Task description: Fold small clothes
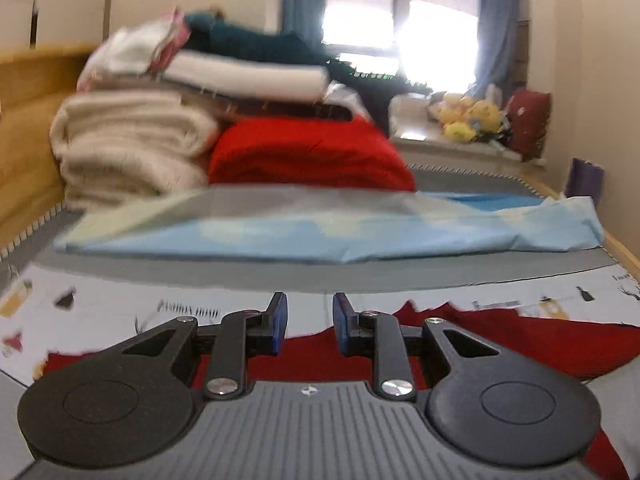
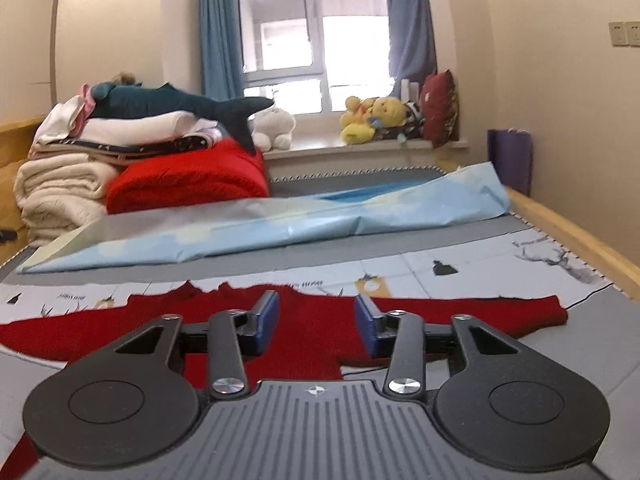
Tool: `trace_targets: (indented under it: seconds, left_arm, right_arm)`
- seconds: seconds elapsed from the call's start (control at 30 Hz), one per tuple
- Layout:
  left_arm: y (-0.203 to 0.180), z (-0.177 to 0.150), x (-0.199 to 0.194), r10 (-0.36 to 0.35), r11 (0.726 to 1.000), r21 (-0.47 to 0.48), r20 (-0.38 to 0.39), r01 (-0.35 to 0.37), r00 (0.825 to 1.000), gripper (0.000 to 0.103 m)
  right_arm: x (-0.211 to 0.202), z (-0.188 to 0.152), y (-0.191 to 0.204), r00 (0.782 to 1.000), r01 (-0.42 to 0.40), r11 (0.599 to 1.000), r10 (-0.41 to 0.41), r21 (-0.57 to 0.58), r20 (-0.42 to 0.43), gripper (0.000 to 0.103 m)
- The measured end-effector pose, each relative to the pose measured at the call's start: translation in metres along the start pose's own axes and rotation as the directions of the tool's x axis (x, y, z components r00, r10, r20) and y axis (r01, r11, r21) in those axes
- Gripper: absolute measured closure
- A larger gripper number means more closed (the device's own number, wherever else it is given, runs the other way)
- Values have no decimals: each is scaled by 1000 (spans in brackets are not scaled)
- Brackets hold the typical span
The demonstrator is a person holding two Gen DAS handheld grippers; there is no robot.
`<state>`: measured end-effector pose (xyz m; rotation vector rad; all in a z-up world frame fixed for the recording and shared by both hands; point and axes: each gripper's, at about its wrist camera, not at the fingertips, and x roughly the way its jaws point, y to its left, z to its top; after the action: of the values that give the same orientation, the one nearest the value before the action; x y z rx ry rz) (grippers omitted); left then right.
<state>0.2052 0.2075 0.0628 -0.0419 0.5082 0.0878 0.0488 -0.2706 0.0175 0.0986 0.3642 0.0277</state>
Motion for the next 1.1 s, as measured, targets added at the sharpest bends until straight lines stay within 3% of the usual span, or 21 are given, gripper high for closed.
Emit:
trace_targets:
  seconds: [0.17, 0.33, 0.5, 0.67, 0.77, 0.83, 0.9, 0.93, 1.03, 1.1]
  left_arm:
    - [31, -32, 51, -40, 992, -121, -145, 22, 989, 76]
    - [64, -41, 76, 0, 987, -158, -182, -29, 983, 76]
    - [106, -60, 87, 30, 958, -269, -250, -100, 968, 76]
    - [141, -66, 98, 75, 924, -344, -270, -169, 960, 75]
    - [171, -72, 103, 111, 878, -417, -297, -233, 949, 74]
    - [193, -78, 108, 135, 836, -474, -311, -277, 941, 70]
    - [215, -85, 111, 191, 790, -506, -333, -346, 923, 58]
    - [226, -89, 112, 215, 767, -522, -340, -374, 916, 58]
    - [259, -104, 114, 235, 688, -589, -372, -424, 898, 58]
    - [278, -113, 116, 214, 623, -651, -390, -432, 896, 58]
  right_arm:
    - [-3, 10, 4, 1000, -5, 999, 4, -34, -8, 64]
    - [16, 32, 32, 993, -89, 994, 83, -70, -87, 63]
    - [51, 69, 96, 984, -172, 972, 175, -163, 7, 58]
    - [91, 86, 137, 958, -263, 941, 281, -212, 57, 58]
    - [107, 75, 140, 947, -309, 937, 318, -163, 34, 57]
    - [120, 68, 143, 948, -318, 939, 315, -128, -45, 57]
    - [128, 67, 146, 938, -342, 934, 334, -102, -86, 57]
    - [130, 66, 148, 939, -341, 933, 333, -117, -82, 54]
    - [137, 58, 152, 974, -227, 941, 225, -250, -35, 52]
    - [147, 55, 145, 974, -224, 944, 212, -244, -74, 52]
